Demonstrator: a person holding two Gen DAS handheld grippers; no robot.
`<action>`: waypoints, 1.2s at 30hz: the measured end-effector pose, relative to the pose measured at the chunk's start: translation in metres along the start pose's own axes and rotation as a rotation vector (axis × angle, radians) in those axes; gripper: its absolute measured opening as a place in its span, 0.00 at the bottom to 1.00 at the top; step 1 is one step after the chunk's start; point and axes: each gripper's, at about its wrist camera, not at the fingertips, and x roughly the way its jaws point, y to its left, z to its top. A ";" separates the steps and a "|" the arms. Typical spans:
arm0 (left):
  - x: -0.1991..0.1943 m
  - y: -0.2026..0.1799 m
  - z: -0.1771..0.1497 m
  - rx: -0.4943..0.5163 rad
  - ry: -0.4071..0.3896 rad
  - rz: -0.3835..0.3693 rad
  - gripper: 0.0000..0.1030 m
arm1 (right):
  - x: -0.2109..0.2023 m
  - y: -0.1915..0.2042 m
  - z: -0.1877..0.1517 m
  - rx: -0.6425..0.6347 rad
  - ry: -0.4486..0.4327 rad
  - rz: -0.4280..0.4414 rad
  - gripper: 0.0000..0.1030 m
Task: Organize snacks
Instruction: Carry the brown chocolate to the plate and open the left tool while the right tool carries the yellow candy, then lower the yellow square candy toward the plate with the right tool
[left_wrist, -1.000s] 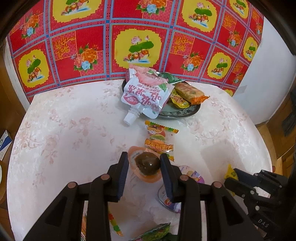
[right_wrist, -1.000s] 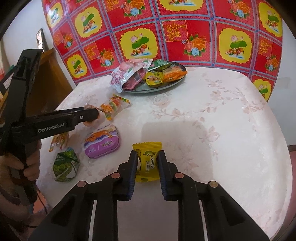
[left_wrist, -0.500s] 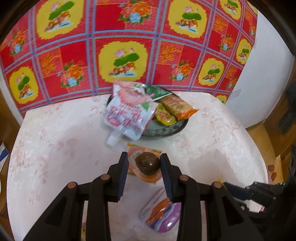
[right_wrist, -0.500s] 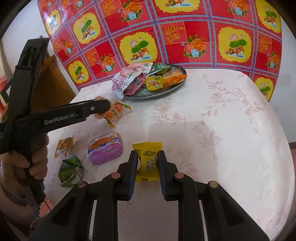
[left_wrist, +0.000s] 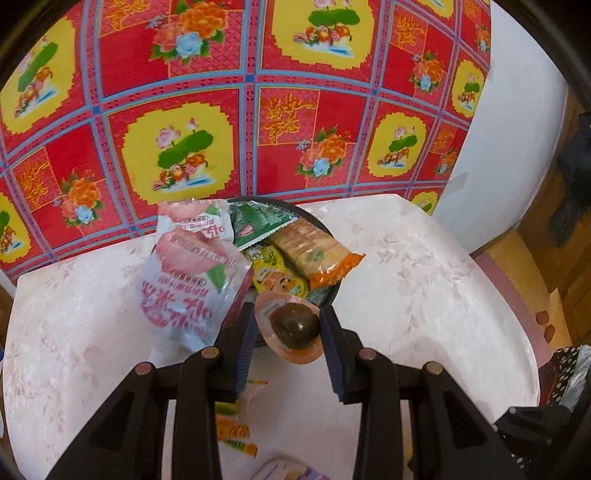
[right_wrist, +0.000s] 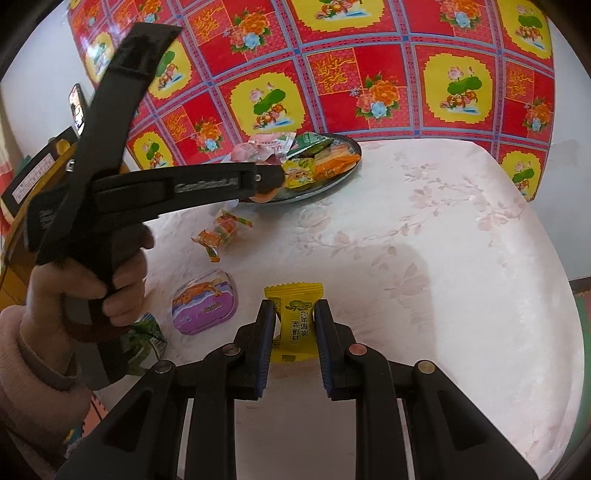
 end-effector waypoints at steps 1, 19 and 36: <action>0.002 0.000 0.001 0.002 0.002 0.005 0.35 | 0.000 -0.001 0.000 0.002 0.000 0.000 0.22; 0.019 0.001 0.003 -0.008 0.049 0.013 0.43 | 0.002 -0.006 -0.001 0.021 0.005 0.007 0.22; -0.017 0.006 -0.003 -0.045 0.041 0.010 0.46 | 0.011 -0.008 0.030 -0.011 -0.021 -0.002 0.22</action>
